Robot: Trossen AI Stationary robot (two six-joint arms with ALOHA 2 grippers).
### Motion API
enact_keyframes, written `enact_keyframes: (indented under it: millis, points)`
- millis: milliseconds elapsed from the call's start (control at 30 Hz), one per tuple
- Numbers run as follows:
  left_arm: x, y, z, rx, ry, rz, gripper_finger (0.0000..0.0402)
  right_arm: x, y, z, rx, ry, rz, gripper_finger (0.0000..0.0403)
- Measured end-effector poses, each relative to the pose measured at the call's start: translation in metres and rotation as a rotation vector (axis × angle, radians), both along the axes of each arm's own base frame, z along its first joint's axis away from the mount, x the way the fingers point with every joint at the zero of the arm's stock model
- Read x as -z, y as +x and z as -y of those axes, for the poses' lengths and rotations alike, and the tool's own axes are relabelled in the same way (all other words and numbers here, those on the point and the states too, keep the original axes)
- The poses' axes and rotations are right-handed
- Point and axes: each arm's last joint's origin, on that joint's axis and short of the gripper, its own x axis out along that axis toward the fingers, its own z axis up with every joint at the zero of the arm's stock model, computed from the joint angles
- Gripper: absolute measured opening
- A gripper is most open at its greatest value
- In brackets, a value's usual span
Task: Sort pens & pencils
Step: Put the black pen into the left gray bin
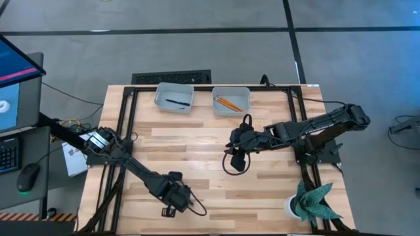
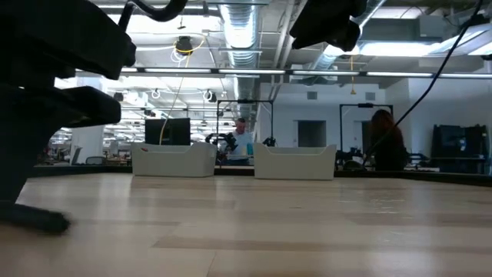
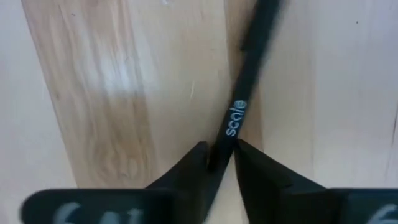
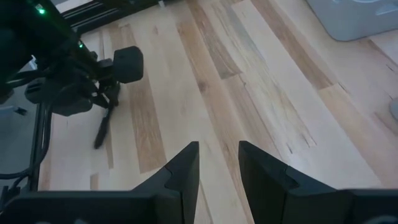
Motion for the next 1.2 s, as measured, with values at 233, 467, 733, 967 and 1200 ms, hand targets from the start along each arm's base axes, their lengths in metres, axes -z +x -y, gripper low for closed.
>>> enact_keyframes:
  millis: [233,467,733,967,1200]
  points:
    - [0.000,0.006,-0.011,0.035,0.003,-0.009,0.0017,0.001,-0.001,0.000,0.000,-0.002,-0.010,0.0135]
    - [0.000,0.014,-0.029,0.024,-0.024,-0.058,0.0044,0.001,-0.001,0.000,-0.006,-0.010,-0.018,0.0133]
    - [-0.003,0.022,-0.049,0.015,-0.003,-0.058,0.0038,0.002,-0.001,0.001,-0.039,-0.051,-0.025,0.0133]
    - [-0.003,0.025,-0.059,0.009,0.009,-0.060,0.0029,0.002,0.000,0.008,-0.029,-0.068,-0.031,0.0135]
    - [-0.003,0.025,-0.061,0.012,0.030,-0.068,0.0035,0.002,0.001,0.015,-0.010,-0.070,-0.032,0.0133]
